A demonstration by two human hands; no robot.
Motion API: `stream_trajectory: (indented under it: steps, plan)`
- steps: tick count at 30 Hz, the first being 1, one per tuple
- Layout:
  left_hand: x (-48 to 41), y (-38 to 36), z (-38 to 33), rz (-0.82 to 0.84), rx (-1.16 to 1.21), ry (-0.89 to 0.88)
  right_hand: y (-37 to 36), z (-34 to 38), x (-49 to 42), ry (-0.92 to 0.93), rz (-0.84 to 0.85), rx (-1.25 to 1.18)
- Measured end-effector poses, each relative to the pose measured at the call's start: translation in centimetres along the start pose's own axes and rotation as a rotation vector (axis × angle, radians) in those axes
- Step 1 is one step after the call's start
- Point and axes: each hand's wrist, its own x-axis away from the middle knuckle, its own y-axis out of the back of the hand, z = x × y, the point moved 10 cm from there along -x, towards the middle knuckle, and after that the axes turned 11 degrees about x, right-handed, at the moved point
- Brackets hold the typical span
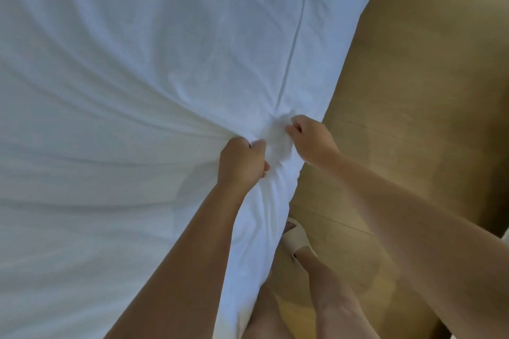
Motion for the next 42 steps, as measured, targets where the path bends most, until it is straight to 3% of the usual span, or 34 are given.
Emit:
stream_trajectory:
  steps: [4,6,10,15,17,22,27,31,34,36,39,42]
  plan:
    - [0.1,0.3,-1.8,0.114,-0.101,-0.080,6.7,-4.4,2.1,-0.150,-0.349,0.035]
    - [-0.6,0.8,-4.1,0.075,-0.120,-0.134,6.3,-4.5,1.5,-0.240,-0.299,0.038]
    - [-3.4,1.2,-8.9,0.039,-0.154,-0.174,2.6,-2.8,-1.4,-0.298,0.000,-0.061]
    - [-6.8,0.3,-10.4,0.141,-0.236,-0.108,6.8,-1.6,-5.0,-0.361,-0.194,-0.354]
    - [-7.9,0.7,-9.9,0.139,-0.196,-0.094,7.0,-0.6,-7.3,-0.350,-0.222,-0.367]
    - [-10.0,-0.4,-10.9,0.085,-0.104,-0.067,5.7,0.5,-10.8,-0.255,-0.034,-0.269]
    - [-11.4,-3.8,-12.9,0.014,-0.195,-0.060,9.8,0.3,-9.6,-0.066,-0.110,-0.177]
    - [-9.7,-6.2,-16.8,-0.104,-0.168,-0.081,13.2,0.1,-8.2,0.067,-0.154,-0.333]
    - [-10.1,-9.3,-20.7,-0.064,-0.183,-0.102,16.2,-2.3,-9.5,0.038,-0.215,-0.502]
    - [-12.3,-11.6,-22.7,-0.012,-0.307,-0.069,15.4,-3.5,-12.1,-0.016,-0.056,-0.449]
    - [-16.8,-12.5,-25.0,-0.035,-0.387,0.060,12.6,-6.7,-16.8,-0.171,0.337,-0.353]
    - [-21.2,-12.0,-27.8,-0.116,-0.361,0.074,16.9,-8.5,-23.4,-0.199,0.224,-0.401]
